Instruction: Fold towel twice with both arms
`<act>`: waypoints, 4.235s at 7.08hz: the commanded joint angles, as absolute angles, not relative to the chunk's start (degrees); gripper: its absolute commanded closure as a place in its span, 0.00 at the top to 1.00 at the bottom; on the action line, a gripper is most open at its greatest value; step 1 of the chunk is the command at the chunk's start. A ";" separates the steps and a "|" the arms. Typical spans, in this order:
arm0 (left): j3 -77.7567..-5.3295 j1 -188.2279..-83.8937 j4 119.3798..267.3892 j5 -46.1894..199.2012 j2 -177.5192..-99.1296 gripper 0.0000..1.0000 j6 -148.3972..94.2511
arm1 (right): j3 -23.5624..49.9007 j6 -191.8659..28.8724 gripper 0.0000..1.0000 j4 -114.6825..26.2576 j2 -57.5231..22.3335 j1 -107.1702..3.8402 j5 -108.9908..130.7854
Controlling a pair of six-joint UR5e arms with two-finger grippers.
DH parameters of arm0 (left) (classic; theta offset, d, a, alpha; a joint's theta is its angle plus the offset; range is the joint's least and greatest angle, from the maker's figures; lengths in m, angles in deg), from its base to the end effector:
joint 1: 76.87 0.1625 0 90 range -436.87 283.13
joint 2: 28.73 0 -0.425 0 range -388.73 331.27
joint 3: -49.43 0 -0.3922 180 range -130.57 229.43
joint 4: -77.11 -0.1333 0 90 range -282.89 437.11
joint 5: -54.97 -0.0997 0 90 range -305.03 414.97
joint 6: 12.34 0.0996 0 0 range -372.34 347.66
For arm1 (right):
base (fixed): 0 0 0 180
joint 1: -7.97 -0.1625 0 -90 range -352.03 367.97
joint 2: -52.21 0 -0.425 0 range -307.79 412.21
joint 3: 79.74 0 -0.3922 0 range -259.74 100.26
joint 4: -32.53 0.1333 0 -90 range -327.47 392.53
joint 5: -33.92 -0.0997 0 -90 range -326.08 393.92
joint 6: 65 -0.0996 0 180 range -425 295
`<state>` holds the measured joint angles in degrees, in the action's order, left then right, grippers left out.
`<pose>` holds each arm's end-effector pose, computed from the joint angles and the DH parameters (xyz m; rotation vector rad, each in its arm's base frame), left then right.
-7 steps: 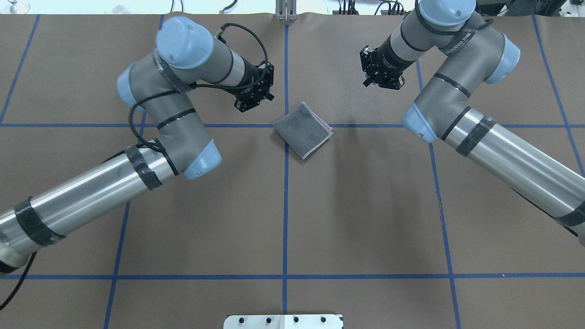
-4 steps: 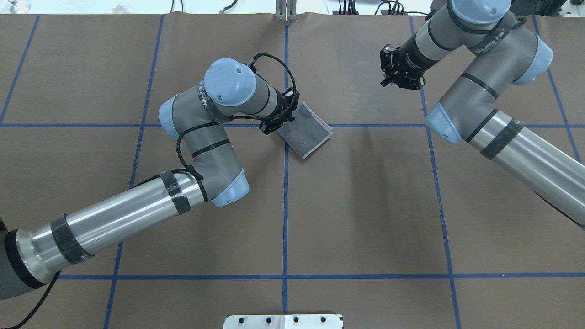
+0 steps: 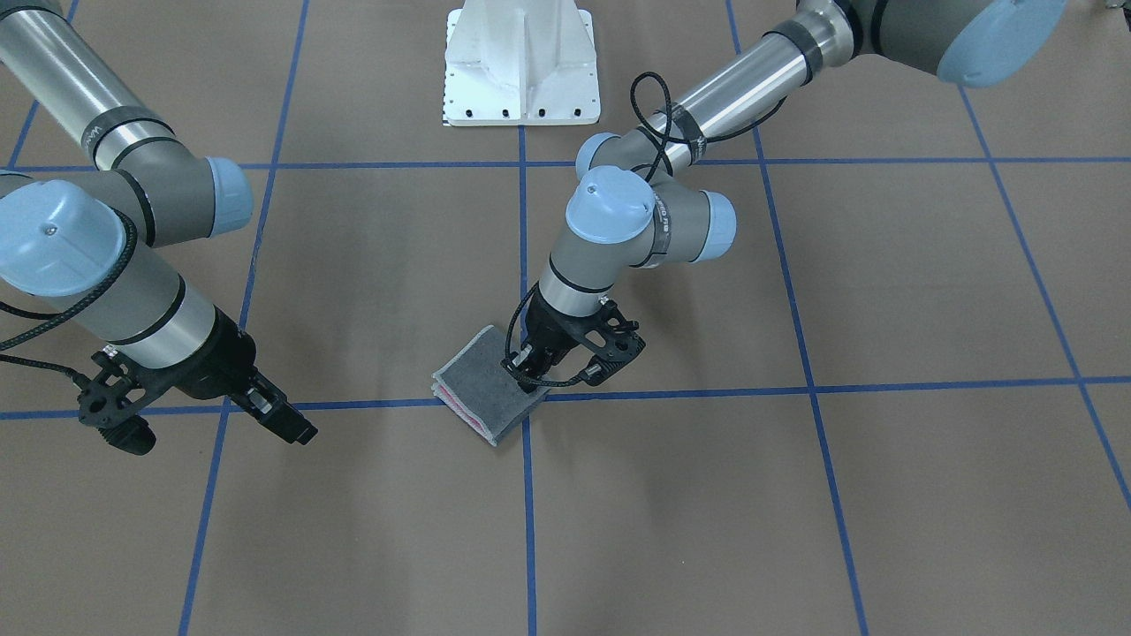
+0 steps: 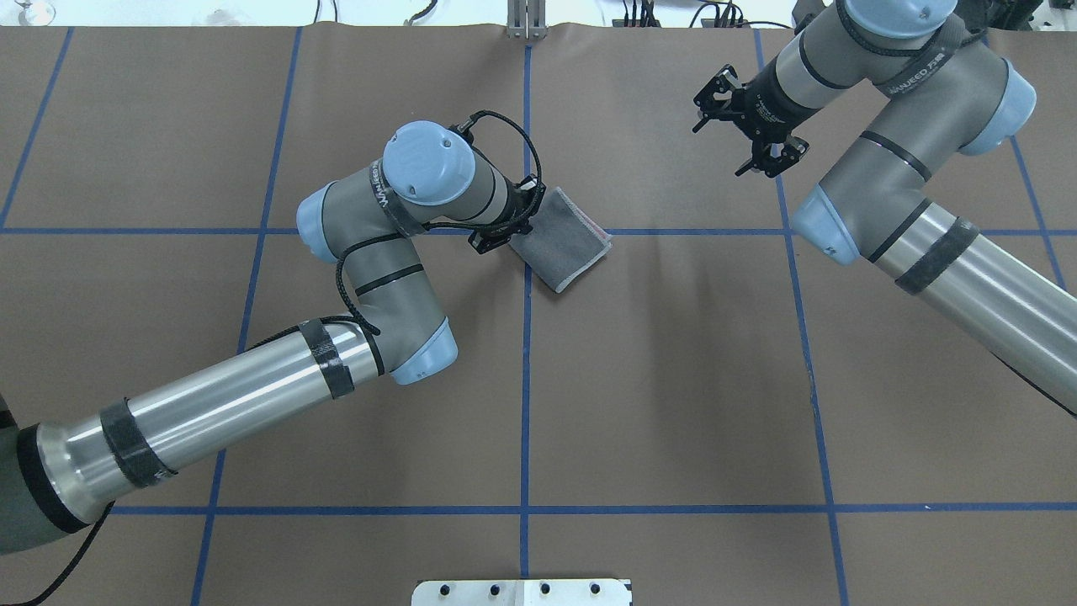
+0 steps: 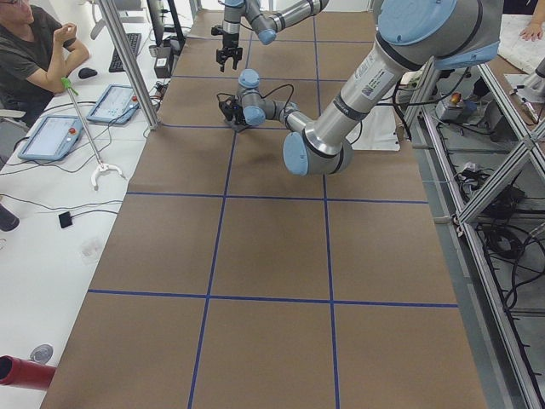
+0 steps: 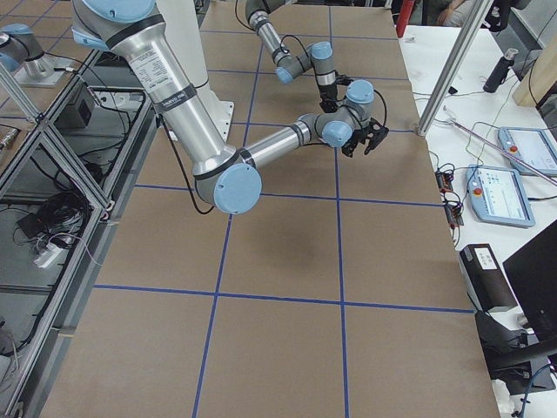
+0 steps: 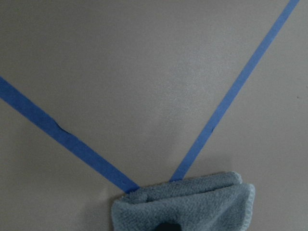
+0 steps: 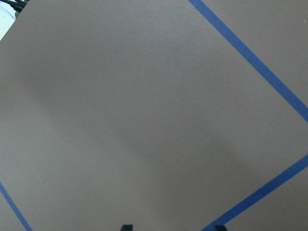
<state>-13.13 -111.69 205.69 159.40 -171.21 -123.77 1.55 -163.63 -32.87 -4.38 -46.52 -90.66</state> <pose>0.6138 -0.5591 0.2089 -0.0975 1.1515 -0.7341 -0.3543 -0.6287 0.3313 -0.2005 -1.0108 0.7465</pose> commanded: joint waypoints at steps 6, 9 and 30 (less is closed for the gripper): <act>-14.82 -112.46 205.25 161.84 -168.65 0.00 -122.82 | 1.38 -163.52 1.00 -33.03 -4.56 -46.53 -90.62; -21.99 -121.82 205.34 174.45 -166.13 0.00 -122.91 | 2.08 -163.52 1.00 -33.30 -5.35 -48.36 -91.67; -48.39 -168.71 165.70 194.10 -112.31 1.00 -6.89 | 16.15 -69.65 1.00 -60.81 -35.59 -73.51 -99.07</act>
<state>-47.87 -168.02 165.76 194.15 -113.00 -7.20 15.95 -69.56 -60.86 -35.01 -73.51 -99.50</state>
